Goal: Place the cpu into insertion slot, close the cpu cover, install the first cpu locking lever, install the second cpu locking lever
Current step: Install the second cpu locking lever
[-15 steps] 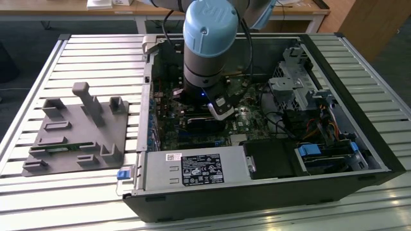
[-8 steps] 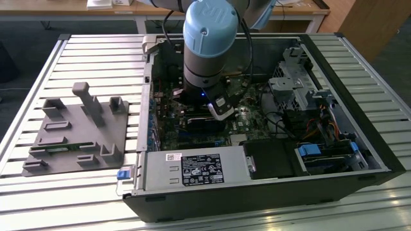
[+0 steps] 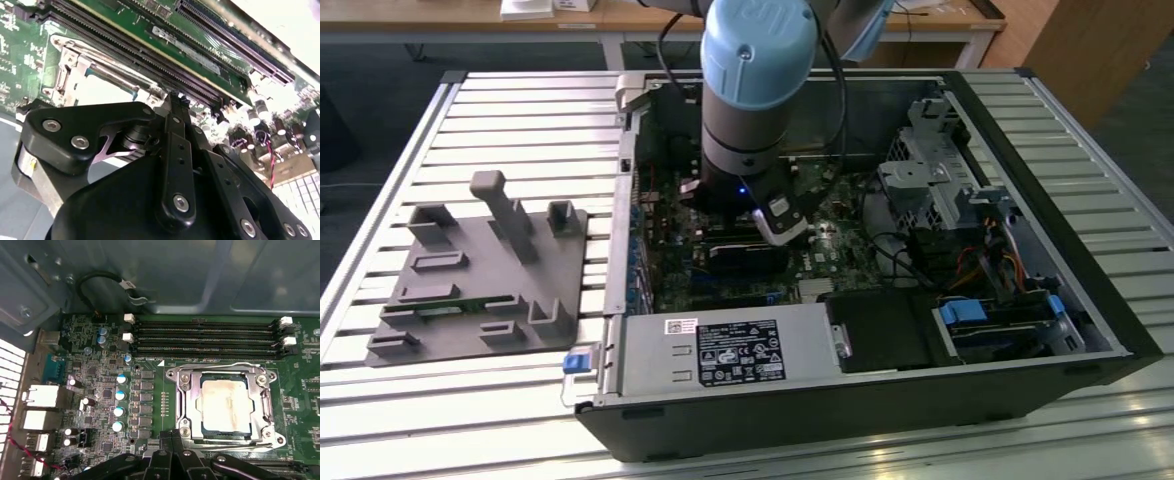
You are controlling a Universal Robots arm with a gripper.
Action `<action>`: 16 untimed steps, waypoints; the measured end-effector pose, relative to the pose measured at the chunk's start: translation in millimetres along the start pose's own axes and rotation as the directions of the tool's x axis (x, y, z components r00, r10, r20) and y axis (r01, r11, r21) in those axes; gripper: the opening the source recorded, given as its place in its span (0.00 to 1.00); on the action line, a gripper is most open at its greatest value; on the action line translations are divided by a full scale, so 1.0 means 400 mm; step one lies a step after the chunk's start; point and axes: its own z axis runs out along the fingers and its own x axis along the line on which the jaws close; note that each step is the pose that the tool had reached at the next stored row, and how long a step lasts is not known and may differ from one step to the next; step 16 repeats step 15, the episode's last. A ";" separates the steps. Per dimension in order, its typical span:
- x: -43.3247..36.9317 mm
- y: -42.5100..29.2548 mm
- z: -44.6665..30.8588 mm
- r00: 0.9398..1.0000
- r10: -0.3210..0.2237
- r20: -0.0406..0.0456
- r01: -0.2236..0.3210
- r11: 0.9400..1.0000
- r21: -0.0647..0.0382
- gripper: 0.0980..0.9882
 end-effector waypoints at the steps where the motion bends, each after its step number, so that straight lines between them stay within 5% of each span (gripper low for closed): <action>1: 0.000 0.002 -0.006 1.000 0.000 0.000 0.000 1.000 0.000 0.01; 9: 0.001 0.019 -0.061 1.000 0.000 0.000 0.000 1.000 0.000 0.01; 16: 0.002 0.027 -0.085 1.000 0.000 0.000 0.000 1.000 0.000 0.01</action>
